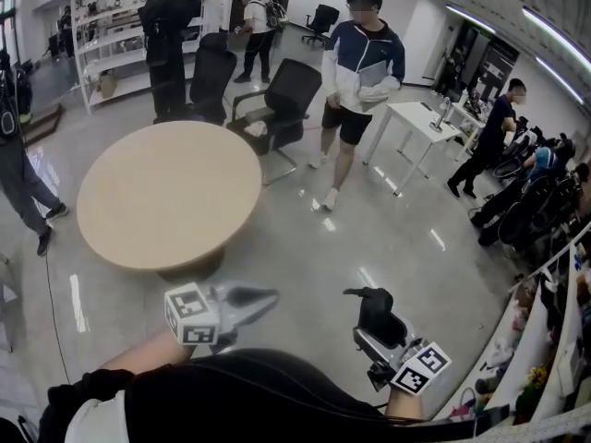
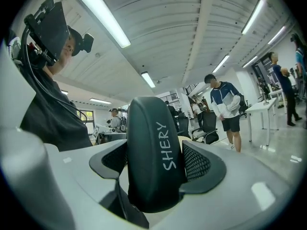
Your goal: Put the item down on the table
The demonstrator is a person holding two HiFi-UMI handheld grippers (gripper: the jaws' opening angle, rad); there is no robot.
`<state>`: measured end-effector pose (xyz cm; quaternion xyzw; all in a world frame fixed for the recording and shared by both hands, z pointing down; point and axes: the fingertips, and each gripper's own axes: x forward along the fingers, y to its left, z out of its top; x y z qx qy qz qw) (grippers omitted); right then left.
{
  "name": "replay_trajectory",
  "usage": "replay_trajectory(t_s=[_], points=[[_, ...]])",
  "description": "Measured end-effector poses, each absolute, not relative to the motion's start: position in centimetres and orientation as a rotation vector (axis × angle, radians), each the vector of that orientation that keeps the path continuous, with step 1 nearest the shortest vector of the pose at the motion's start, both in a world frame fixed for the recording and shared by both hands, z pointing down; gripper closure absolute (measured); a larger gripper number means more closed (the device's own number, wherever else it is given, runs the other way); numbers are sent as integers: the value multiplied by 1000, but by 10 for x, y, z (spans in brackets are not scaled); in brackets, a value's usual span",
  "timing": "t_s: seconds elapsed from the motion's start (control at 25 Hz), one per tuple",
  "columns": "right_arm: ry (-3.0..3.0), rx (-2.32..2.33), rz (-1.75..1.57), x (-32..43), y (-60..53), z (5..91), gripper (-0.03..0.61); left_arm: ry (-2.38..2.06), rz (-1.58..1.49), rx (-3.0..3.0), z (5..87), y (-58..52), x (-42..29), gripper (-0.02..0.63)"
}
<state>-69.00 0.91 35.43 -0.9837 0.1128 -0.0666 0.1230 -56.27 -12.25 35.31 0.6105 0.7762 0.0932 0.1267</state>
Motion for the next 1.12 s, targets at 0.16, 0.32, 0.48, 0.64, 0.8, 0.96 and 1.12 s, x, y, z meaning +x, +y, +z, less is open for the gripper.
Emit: replay_trajectory(t_s=[0.16, 0.32, 0.48, 0.64, 0.8, 0.96, 1.12], points=[[423, -2881, -196, -685, 83, 340, 215, 2237, 220, 1805, 337, -49, -567, 617], [471, -2875, -207, -678, 145, 331, 215, 2200, 242, 1803, 325, 18, -567, 617], [475, -2856, -220, -667, 195, 336, 215, 2229, 246, 1809, 328, 68, -565, 617], [477, -2835, -234, -644, 227, 345, 215, 2206, 288, 1823, 338, 99, -539, 617], [463, -2834, -263, -599, 255, 352, 215, 2194, 311, 1797, 349, 127, -496, 617], [449, -2866, -266, -539, 288, 345, 215, 2202, 298, 1763, 352, 164, -437, 617], [439, -2886, -254, -471, 320, 337, 215, 2243, 275, 1731, 348, 202, -369, 617]])
